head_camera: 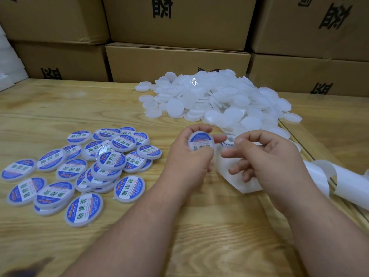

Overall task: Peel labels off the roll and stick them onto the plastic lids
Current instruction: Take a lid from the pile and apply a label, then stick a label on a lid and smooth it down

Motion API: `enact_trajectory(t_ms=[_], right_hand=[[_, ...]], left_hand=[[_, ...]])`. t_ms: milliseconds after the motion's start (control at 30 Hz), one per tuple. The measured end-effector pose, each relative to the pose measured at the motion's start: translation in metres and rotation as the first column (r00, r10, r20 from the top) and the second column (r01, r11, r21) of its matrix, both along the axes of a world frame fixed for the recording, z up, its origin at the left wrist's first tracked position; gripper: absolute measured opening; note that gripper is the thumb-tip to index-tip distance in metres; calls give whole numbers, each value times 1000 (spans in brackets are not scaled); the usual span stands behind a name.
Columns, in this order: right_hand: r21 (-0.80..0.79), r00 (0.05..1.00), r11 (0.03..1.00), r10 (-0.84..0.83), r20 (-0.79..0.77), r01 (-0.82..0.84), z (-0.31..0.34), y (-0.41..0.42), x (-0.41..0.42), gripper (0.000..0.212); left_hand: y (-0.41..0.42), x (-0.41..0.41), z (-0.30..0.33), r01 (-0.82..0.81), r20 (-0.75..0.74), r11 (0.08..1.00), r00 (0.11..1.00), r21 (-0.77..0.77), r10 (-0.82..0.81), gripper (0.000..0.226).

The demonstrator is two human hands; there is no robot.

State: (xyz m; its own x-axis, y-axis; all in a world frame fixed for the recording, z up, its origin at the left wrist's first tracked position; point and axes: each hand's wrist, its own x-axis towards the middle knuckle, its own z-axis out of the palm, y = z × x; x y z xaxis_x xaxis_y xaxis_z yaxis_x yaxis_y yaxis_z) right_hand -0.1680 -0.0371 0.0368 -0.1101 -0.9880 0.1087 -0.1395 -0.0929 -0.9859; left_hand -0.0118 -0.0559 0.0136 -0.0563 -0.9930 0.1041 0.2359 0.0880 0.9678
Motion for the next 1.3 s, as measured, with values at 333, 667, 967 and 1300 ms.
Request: enact_trajectory(t_ms=[333, 667, 967, 1300], right_hand=[[-144, 985, 975, -169, 31, 171, 1, -1, -8, 9], [-262, 900, 956, -226, -373, 131, -10, -2, -3, 11], [-98, 823, 995, -63, -564, 9, -20, -5, -6, 18], [23, 722, 993, 101, -685, -117, -18, -4, -9, 7]], left_hand=[[-11, 22, 2, -287, 72, 958, 956, 18, 285, 13], [-19, 58, 1, -535, 480, 786, 626, -310, 615, 30], [-22, 78, -1, -593, 710, 757, 407, -273, 575, 18], [-4, 26, -1, 72, 785, 884, 498, -462, 370, 63]])
